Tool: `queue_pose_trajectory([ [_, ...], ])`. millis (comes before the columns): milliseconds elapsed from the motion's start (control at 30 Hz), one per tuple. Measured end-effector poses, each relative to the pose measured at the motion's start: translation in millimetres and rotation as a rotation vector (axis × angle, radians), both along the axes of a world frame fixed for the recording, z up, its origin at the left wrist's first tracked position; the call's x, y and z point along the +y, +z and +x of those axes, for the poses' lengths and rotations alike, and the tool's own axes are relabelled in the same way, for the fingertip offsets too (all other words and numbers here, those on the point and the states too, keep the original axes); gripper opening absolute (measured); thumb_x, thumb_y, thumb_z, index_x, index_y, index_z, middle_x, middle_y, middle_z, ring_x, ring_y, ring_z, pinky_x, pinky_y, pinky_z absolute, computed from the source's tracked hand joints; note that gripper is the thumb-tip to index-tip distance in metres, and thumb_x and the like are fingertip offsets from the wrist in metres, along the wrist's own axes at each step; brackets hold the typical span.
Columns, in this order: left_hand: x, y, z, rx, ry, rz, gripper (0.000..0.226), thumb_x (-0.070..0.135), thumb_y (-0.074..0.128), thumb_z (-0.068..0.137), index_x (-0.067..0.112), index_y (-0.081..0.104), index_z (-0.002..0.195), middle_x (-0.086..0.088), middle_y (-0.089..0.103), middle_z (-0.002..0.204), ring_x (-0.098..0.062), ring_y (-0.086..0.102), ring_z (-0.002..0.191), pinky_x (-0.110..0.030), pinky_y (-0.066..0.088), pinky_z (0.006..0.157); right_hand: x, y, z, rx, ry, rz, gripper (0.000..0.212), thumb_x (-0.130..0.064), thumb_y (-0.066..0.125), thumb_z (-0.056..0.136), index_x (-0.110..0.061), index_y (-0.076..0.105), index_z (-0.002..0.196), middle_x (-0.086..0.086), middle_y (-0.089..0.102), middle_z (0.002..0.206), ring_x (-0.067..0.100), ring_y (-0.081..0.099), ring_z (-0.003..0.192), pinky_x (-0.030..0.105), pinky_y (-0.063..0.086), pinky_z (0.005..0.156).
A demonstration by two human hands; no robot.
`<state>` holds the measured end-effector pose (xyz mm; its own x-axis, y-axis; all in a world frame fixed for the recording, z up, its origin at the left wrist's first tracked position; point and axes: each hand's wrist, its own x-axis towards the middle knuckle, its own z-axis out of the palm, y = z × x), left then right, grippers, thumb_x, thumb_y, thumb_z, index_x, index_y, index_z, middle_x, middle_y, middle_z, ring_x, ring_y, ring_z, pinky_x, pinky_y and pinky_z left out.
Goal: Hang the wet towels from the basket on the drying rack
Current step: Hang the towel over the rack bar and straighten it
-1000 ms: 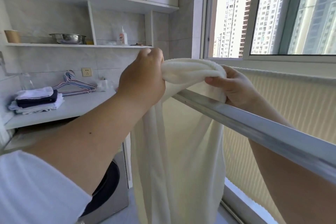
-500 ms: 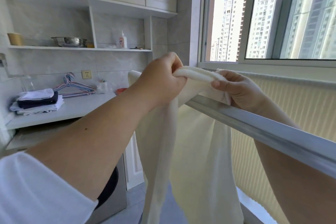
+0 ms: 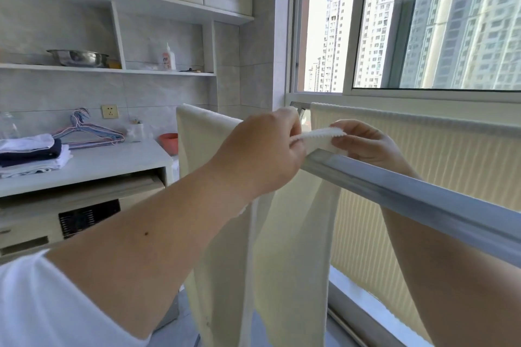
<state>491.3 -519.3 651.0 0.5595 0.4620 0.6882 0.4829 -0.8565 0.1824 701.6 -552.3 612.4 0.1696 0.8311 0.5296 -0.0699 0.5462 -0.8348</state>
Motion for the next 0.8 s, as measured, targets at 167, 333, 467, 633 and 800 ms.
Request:
queue_pose_trajectory([
  [167, -6, -30, 9, 0.025, -0.084, 0.068, 0.020, 0.008, 0.045, 0.083, 0.020, 0.030, 0.084, 0.002, 0.042, 0.083, -0.024, 0.043, 0.066, -0.030, 0.030, 0.056, -4, -30, 1, -0.001, 0.015, 0.002, 0.050, -0.043, 0.094, 0.033, -0.019, 0.077, 0.073, -0.002, 0.071, 0.073, 0.010, 0.065, 0.063, 0.020, 0.053, 0.059],
  [333, 2, -53, 17, 0.080, -0.041, -0.001, 0.031, 0.026, 0.050, 0.086, 0.022, 0.026, 0.067, 0.004, 0.038, 0.079, -0.022, 0.039, 0.067, -0.029, 0.030, 0.059, 4, -57, 0, -0.040, 0.127, 0.127, 0.038, -0.035, 0.079, 0.073, -0.015, 0.069, 0.104, 0.002, 0.069, 0.098, 0.015, 0.061, 0.090, 0.026, 0.049, 0.079],
  [467, 7, -57, 18, 0.043, -0.156, -0.130, 0.034, 0.029, 0.052, 0.084, 0.025, 0.028, 0.060, 0.005, 0.044, 0.072, -0.019, 0.044, 0.067, -0.027, 0.032, 0.057, 6, -66, 0, -0.006, 0.064, 0.031, 0.046, -0.040, 0.079, 0.070, -0.014, 0.065, 0.105, 0.000, 0.068, 0.097, 0.015, 0.061, 0.095, 0.031, 0.050, 0.085],
  [633, 25, -60, 15, 0.030, -0.082, -0.138, 0.032, 0.015, 0.049, 0.080, 0.023, 0.026, 0.060, 0.008, 0.036, 0.062, -0.024, 0.042, 0.066, -0.028, 0.030, 0.057, 15, -75, -6, -0.002, -0.232, -0.076, 0.020, -0.006, 0.056, 0.090, 0.000, 0.057, 0.108, 0.017, 0.053, 0.099, 0.030, 0.049, 0.096, 0.047, 0.039, 0.091],
  [800, 33, -57, 10, -0.033, -0.185, -0.208, 0.030, 0.017, 0.055, 0.080, 0.020, 0.032, 0.060, 0.005, 0.040, 0.061, -0.023, 0.043, 0.063, -0.029, 0.032, 0.051, 9, -61, -32, -0.050, -0.243, -0.047, 0.019, -0.008, 0.054, 0.087, 0.002, 0.060, 0.102, 0.014, 0.058, 0.087, 0.026, 0.056, 0.080, 0.043, 0.045, 0.075],
])
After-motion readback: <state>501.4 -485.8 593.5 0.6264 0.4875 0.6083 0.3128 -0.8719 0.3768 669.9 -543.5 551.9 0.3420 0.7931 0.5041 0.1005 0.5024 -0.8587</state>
